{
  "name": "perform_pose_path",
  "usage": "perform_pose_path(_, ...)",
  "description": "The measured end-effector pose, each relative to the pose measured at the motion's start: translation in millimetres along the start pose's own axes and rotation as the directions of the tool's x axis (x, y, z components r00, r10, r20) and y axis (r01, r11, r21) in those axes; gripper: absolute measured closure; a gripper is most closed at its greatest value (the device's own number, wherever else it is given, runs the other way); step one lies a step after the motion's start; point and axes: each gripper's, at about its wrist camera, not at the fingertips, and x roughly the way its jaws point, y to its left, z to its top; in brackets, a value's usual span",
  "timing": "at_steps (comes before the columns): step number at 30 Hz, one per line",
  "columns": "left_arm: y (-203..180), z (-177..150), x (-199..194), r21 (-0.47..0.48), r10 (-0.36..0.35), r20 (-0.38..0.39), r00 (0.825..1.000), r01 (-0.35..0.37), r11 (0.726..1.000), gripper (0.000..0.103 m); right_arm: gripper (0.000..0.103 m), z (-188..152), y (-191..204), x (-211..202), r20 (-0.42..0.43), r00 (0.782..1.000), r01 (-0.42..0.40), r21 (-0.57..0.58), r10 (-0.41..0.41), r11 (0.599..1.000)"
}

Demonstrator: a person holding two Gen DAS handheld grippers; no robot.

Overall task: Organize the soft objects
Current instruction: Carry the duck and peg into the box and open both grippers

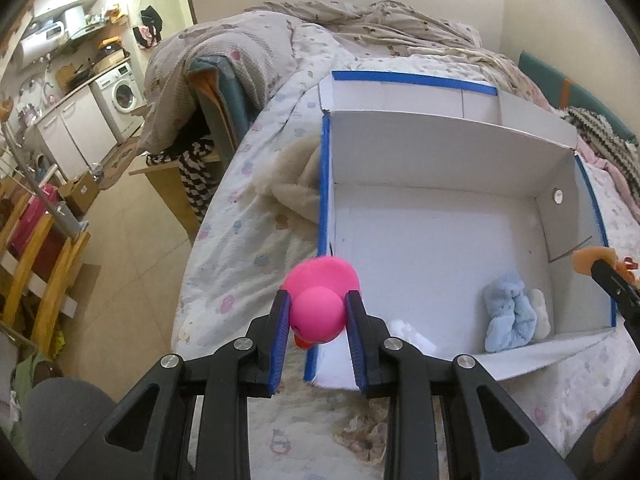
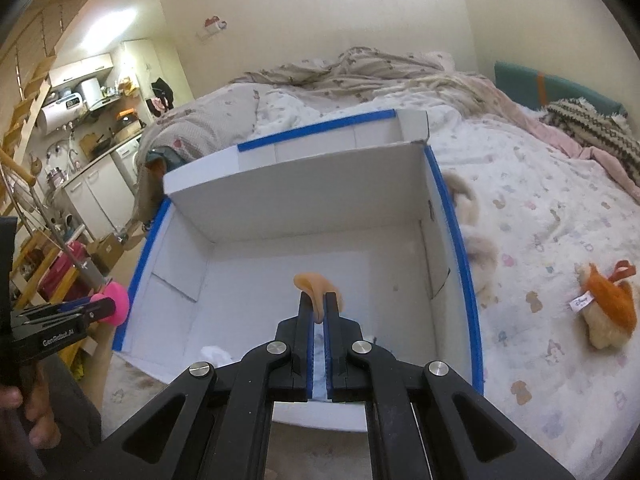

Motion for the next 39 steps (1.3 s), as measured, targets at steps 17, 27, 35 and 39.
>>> perform_pose_path(17, -54.6, 25.8, 44.6, 0.125, 0.018, -0.028, 0.999, -0.015, 0.992, 0.078, 0.097, 3.6, -4.5, 49.1, -0.123, 0.992, -0.003, -0.01, 0.001, 1.0)
perform_pose_path(27, -59.8, 27.7, 89.0, 0.11, 0.031, -0.119, 0.992, -0.018, 0.994, 0.078, 0.097, -9.4, -1.7, 70.2, -0.237, 0.971, 0.023, -0.035, -0.031, 0.999)
perform_pose_path(35, -55.8, 27.8, 103.0, 0.079, -0.012, -0.178, 0.984, 0.026, 0.996, 0.078, 0.097, -7.3, 4.3, 63.8, -0.214, 0.976, 0.022, -0.043, -0.031, 0.999)
perform_pose_path(39, -53.7, 24.4, 103.2, 0.062, -0.036, -0.19, 0.981, 0.049, 0.997, 0.078, 0.086, -3.2, 3.9, 59.8, -0.198, 0.98, 0.001, -0.014, -0.004, 1.0)
